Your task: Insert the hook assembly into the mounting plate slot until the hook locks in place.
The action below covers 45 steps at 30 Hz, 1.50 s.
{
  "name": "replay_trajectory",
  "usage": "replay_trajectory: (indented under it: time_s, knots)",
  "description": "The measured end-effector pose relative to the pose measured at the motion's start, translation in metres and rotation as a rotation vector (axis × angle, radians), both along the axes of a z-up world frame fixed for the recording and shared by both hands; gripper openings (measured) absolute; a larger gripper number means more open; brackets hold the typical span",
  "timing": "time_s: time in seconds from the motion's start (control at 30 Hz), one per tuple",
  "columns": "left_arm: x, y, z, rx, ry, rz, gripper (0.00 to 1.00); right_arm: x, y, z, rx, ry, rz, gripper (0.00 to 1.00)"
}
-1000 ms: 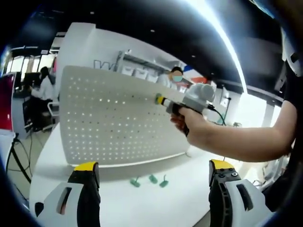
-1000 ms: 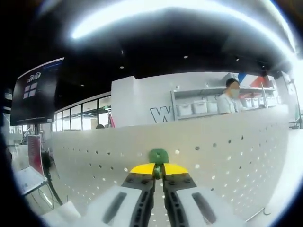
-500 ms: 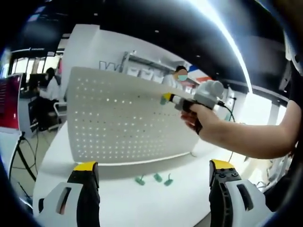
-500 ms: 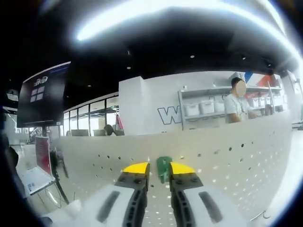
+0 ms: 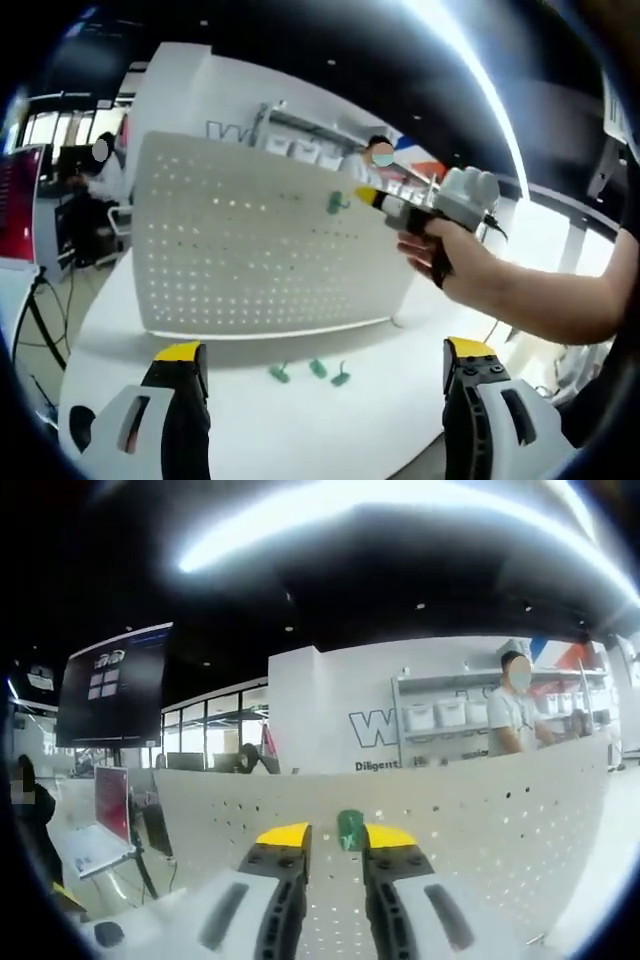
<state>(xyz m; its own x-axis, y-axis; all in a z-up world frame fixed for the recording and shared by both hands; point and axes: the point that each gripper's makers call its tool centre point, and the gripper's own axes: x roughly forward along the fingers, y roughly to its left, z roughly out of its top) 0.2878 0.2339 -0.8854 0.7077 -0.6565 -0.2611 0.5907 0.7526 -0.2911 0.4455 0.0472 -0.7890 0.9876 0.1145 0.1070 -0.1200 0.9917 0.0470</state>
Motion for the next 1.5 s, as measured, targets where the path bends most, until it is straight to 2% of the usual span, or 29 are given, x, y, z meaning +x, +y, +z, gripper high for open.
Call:
replay_trajectory:
  time_s: [0.13,0.3,0.63,0.77,0.83,0.9,1.0,1.3,1.5]
  knots:
    - [-0.007,-0.003,-0.005,0.004,0.030,-0.015,0.99,-0.020,-0.007,-0.011,0.007,0.036,0.021,0.18]
    - [-0.013,-0.003,-0.006,0.009,0.041,-0.020,0.99,-0.051,-0.015,-0.029,-0.040,0.080,0.055,0.19]
    - [-0.024,-0.001,-0.017,0.025,0.080,-0.015,0.99,-0.114,-0.024,-0.087,-0.114,0.231,0.133,0.20]
    - [-0.030,-0.003,-0.023,0.041,0.100,-0.024,0.98,-0.139,-0.026,-0.106,-0.124,0.280,0.155,0.20]
    - [-0.034,-0.003,-0.028,0.048,0.120,-0.030,0.98,-0.150,-0.027,-0.114,-0.094,0.303,0.163,0.20]
    - [-0.037,-0.004,-0.031,0.051,0.133,-0.036,0.97,-0.167,-0.026,-0.125,-0.119,0.331,0.170,0.20]
    - [-0.040,-0.005,-0.033,0.056,0.140,-0.044,0.98,-0.184,-0.025,-0.138,-0.112,0.364,0.179,0.20]
    - [-0.050,-0.007,-0.042,0.084,0.158,-0.062,0.97,-0.219,-0.022,-0.160,-0.107,0.442,0.198,0.22]
    - [-0.056,-0.010,-0.046,0.082,0.167,-0.070,0.97,-0.236,-0.022,-0.167,-0.113,0.476,0.210,0.22]
